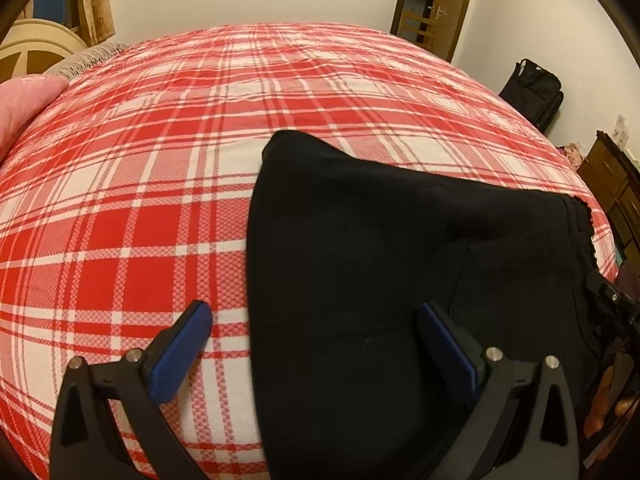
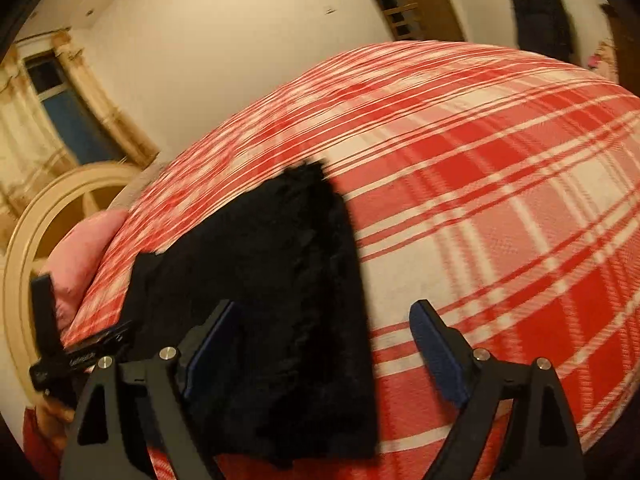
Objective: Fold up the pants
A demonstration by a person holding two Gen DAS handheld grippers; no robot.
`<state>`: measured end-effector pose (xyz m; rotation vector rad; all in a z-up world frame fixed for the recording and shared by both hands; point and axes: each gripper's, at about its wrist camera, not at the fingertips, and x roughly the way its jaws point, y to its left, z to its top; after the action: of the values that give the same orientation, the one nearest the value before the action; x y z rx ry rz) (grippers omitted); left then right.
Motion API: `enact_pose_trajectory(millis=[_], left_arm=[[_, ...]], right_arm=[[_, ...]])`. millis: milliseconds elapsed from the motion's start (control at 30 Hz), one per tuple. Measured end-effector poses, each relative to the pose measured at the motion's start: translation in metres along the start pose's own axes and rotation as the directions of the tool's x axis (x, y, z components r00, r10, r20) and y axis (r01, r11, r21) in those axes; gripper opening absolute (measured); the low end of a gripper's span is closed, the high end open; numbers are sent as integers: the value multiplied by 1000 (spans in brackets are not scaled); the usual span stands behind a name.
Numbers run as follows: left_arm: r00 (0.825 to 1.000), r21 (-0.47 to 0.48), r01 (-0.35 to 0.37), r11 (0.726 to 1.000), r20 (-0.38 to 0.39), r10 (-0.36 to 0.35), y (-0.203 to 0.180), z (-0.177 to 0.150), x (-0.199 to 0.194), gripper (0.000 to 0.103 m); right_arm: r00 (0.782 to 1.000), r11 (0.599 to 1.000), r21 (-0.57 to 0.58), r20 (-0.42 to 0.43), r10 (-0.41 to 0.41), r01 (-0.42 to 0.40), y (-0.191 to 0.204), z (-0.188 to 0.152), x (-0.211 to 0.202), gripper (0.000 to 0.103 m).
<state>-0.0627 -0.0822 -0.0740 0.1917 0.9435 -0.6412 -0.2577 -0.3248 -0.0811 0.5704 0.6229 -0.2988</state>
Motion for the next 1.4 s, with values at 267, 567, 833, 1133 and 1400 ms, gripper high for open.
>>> enact_pose_trajectory(millis=[267, 567, 833, 1133, 1400], left_arm=[[999, -12, 23, 1000, -28, -23, 2, 0, -1, 103], [997, -24, 14, 1000, -79, -16, -1, 5, 0, 103], [995, -35, -11, 999, -98, 7, -4, 9, 5, 103], [997, -3, 36, 999, -63, -36, -19, 13, -1, 59], [997, -64, 81, 995, -15, -82, -8, 16, -11, 19]], right_arm=[[994, 982, -170, -55, -99, 88, 37, -11, 14, 81], [998, 983, -179, -26, -49, 43, 34, -15, 5, 53], [999, 997, -61, -18, 50, -51, 16, -7, 14, 75], [999, 984, -180, -47, -8, -1, 45, -10, 15, 36], [998, 960, -273, 13, -58, 59, 70, -8, -2, 31]])
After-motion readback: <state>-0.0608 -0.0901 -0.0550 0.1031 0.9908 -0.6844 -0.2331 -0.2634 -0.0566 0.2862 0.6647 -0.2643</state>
